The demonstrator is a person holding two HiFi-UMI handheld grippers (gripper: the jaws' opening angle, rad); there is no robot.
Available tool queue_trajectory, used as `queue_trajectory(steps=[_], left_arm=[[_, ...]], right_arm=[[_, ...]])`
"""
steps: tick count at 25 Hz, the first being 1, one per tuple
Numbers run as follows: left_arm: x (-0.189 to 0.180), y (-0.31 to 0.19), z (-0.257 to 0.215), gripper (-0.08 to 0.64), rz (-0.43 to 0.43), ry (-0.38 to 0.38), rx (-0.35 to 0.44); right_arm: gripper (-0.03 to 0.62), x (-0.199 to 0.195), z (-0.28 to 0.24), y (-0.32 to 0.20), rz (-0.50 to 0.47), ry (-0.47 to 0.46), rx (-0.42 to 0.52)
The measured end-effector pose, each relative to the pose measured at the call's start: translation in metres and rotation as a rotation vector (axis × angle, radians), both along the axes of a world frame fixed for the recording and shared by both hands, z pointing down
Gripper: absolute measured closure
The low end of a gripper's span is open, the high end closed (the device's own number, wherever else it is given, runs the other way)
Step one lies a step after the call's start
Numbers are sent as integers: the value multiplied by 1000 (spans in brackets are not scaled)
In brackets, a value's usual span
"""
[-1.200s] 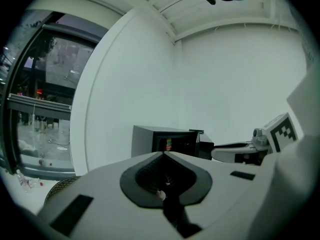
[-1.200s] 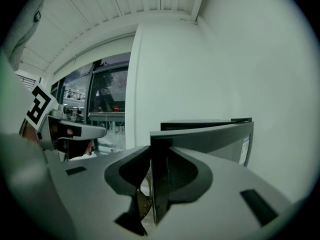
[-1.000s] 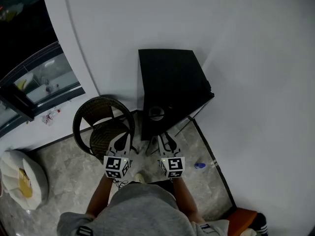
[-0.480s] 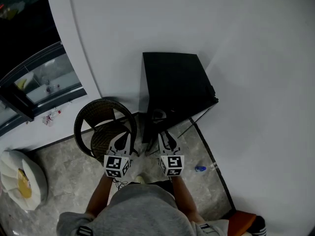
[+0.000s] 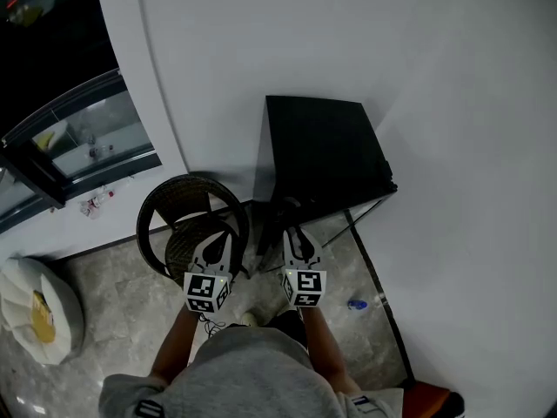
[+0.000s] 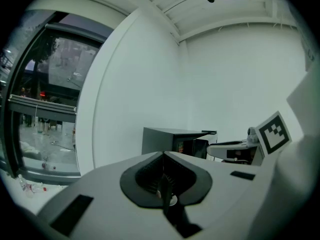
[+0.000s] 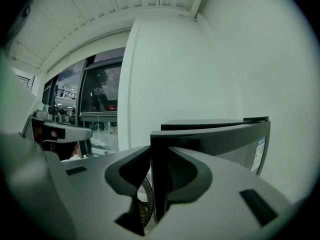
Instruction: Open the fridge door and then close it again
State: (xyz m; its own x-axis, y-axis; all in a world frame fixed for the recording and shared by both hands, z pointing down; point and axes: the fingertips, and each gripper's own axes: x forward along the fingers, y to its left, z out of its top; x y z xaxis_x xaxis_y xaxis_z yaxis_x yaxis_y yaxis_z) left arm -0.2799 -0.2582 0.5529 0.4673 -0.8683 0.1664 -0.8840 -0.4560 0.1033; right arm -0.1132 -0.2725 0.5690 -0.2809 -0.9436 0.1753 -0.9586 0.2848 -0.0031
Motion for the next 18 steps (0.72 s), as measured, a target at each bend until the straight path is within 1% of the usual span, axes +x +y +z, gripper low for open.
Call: queue_trajectory(steps=[12, 18], left_arm=[[-13, -6, 8, 555, -37, 0, -20], [-11, -10, 14, 555, -43, 3, -33]], right_arm=[[482, -7, 2, -26, -9, 10, -8], [485, -10, 1, -35, -8, 21, -7]])
